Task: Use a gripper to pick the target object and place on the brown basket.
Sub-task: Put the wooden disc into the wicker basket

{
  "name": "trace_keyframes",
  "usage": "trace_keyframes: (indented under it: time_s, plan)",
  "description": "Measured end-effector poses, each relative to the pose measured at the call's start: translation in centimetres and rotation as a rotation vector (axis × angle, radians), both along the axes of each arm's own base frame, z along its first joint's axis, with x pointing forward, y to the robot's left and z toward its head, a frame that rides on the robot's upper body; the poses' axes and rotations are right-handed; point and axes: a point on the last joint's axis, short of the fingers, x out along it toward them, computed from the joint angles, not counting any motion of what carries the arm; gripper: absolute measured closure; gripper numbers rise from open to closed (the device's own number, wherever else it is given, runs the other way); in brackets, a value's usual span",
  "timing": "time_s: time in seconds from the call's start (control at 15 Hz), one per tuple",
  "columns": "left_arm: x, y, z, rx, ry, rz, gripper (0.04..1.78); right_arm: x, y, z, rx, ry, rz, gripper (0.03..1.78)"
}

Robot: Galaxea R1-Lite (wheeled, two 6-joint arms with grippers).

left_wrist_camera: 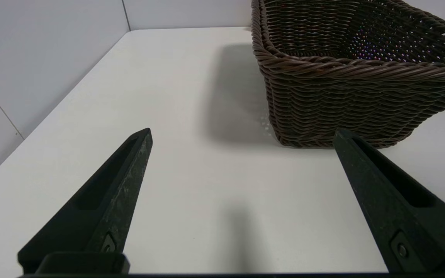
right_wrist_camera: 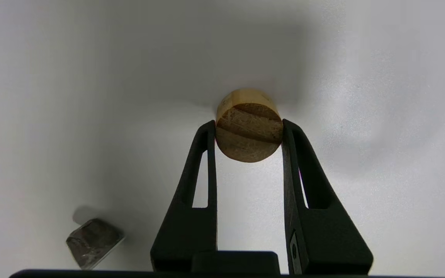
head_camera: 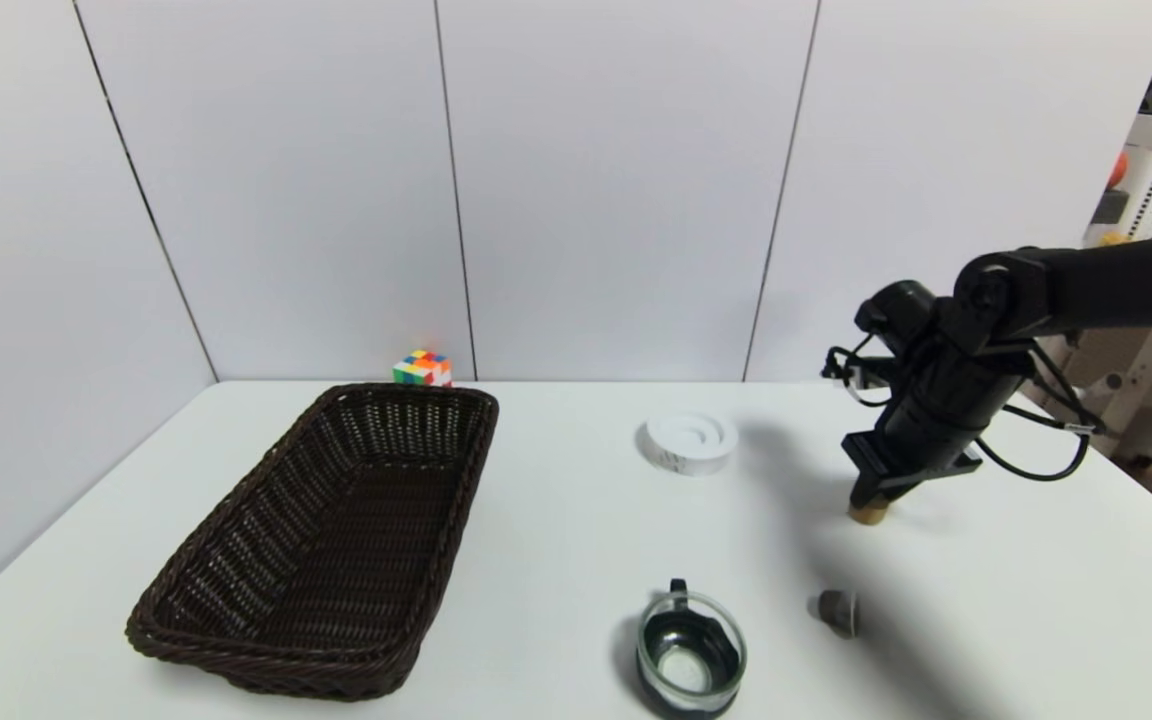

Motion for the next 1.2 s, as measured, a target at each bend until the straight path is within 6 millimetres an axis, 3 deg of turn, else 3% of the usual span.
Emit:
trace_keyframes:
  time_s: [0.13, 0.33, 0.47, 0.67, 0.87, 1.2]
  plan:
    - [0.0, 0.0, 0.0, 0.0, 0.0, 0.0, 0.13, 0.0, 0.8, 1.8, 0.011, -0.068, 0.026, 1.35]
    - [0.0, 0.0, 0.0, 0.0, 0.0, 0.0, 0.13, -0.1, 3.6, 6.4, 0.045, -0.239, 0.097, 1.35]
    - [0.0, 0.0, 0.0, 0.0, 0.0, 0.0, 0.13, -0.8, 7.3, 9.4, 0.083, -0.373, 0.19, 1.35]
    - [0.0, 0.0, 0.0, 0.0, 0.0, 0.0, 0.13, -2.8, 14.1, 12.1, 0.183, -0.57, 0.361, 1.35]
    - [0.0, 0.0, 0.0, 0.0, 0.0, 0.0, 0.13, -6.6, 21.2, 13.2, 0.308, -0.669, 0.547, 1.35]
    - [0.0, 0.0, 0.0, 0.0, 0.0, 0.0, 0.13, -13.4, 30.0, 11.7, 0.481, -0.619, 0.711, 1.35]
